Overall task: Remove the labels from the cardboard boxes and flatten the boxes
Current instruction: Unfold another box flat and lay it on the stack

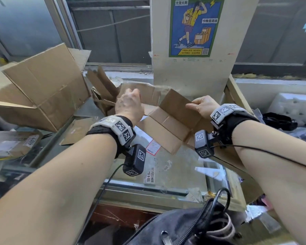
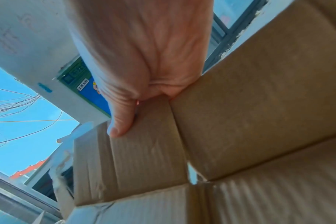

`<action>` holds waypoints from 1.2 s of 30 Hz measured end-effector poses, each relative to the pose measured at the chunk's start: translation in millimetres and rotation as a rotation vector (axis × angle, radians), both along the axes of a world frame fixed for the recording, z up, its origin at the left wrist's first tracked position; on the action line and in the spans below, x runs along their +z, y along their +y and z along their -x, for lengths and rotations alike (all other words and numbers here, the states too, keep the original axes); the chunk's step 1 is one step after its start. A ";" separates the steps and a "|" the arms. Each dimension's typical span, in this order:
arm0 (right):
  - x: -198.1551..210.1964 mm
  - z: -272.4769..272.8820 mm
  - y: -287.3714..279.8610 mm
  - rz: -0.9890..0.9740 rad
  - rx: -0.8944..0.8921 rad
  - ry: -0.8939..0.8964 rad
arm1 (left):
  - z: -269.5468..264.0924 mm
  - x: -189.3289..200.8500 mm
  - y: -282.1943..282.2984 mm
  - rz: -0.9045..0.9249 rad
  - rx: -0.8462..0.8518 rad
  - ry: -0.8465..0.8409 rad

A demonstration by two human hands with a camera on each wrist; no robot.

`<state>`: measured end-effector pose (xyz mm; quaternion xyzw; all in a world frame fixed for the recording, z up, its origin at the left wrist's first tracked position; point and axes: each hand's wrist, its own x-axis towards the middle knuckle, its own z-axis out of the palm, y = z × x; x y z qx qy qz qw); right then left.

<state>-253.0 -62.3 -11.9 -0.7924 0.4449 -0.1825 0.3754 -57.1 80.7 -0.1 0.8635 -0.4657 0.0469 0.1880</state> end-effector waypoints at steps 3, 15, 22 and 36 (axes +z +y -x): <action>-3.1 3.0 -1.1 -0.062 -0.018 -0.066 | 7.4 -5.0 1.3 -0.025 0.040 0.096; 41.2 -4.5 2.3 -0.208 0.241 -0.297 | 24.1 34.8 -11.5 -0.335 0.048 -0.055; 59.9 -11.6 3.6 -0.202 0.216 -0.513 | 12.6 64.7 -15.2 0.054 -0.008 0.608; 37.1 -22.9 6.2 -0.518 -0.157 -0.310 | 26.8 54.3 -17.1 0.361 -0.159 0.251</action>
